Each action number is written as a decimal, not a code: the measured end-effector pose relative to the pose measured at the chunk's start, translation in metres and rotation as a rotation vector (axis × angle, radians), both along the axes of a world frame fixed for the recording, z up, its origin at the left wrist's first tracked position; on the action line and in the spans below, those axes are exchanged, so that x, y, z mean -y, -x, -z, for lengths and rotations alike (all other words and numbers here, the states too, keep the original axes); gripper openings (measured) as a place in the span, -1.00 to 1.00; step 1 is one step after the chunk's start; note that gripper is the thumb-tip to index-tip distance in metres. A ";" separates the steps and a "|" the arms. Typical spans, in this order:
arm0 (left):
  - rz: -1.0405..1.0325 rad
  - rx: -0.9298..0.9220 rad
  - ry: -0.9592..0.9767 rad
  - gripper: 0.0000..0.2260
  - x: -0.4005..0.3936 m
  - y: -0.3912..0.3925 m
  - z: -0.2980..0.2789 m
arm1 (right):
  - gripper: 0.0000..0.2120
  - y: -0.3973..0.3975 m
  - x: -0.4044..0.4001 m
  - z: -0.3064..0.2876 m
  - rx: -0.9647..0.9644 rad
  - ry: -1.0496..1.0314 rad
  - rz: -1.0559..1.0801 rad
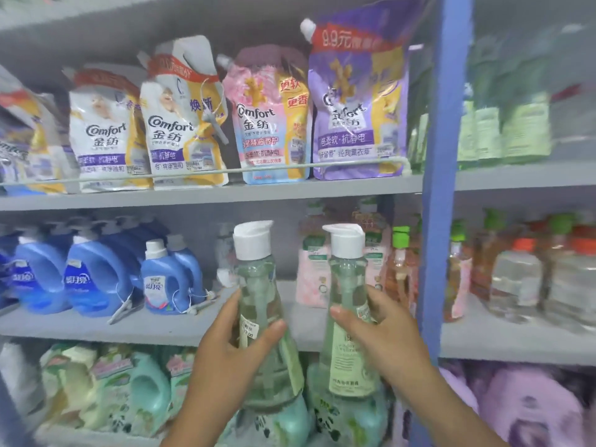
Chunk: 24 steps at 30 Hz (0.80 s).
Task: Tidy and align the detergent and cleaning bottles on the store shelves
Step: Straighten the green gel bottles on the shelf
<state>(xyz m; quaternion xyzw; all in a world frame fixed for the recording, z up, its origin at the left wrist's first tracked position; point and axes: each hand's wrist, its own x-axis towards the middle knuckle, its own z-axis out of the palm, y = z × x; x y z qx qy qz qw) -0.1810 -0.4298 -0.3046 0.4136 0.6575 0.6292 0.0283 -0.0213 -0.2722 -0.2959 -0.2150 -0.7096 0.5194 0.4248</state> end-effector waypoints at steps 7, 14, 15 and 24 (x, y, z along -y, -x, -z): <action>0.165 0.015 -0.042 -0.42 -0.005 -0.081 -0.002 | -0.80 -0.113 0.011 -0.030 -0.041 -0.050 0.073; 0.275 -0.074 -0.081 -0.42 -0.056 -0.176 -0.073 | -0.87 -0.230 -0.026 -0.090 -0.092 -0.171 0.167; 0.280 -0.083 -0.095 -0.39 -0.065 -0.191 -0.080 | -0.86 -0.246 -0.036 -0.098 -0.098 -0.189 0.172; 0.074 -0.199 -0.230 -0.02 -0.193 -0.302 -0.188 | -0.68 -0.346 -0.169 -0.211 -0.133 -0.388 0.143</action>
